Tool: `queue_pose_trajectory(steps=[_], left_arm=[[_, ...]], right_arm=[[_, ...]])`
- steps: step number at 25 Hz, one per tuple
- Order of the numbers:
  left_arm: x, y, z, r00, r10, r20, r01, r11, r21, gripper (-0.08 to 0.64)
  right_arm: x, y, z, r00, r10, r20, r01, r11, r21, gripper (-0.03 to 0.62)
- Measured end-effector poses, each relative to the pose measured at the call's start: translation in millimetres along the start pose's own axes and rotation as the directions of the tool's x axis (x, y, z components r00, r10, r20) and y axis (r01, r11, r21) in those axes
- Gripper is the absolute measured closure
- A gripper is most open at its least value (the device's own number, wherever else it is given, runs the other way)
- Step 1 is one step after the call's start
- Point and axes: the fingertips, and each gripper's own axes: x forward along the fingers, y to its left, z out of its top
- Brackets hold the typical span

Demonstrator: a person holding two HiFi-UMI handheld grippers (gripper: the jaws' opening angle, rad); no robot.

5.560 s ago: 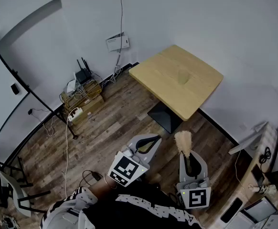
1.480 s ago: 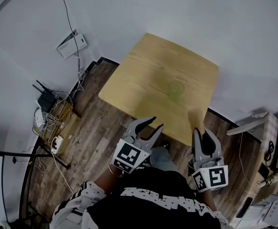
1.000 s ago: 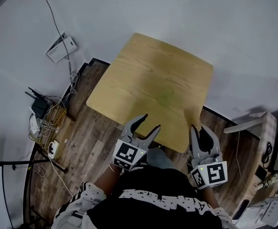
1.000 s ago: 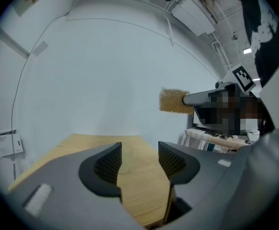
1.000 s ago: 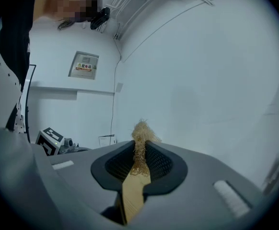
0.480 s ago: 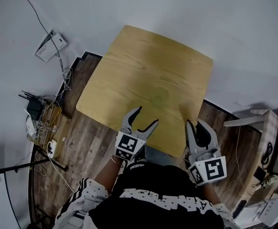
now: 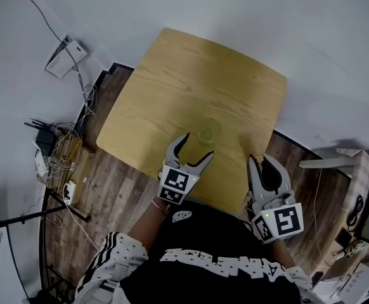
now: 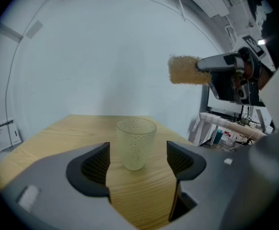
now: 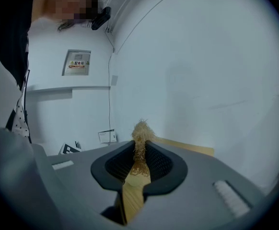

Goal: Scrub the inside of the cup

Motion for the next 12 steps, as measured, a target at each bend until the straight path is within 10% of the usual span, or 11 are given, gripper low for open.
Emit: queue_pose_trajectory(steps=[12], left_arm=[[29, 9, -14, 0.998, 0.026, -0.058, -0.027, 0.999, -0.018, 0.201]], right_arm=[[16, -14, 1, 1.0, 0.001, -0.021, 0.0, 0.999, 0.042, 0.514]])
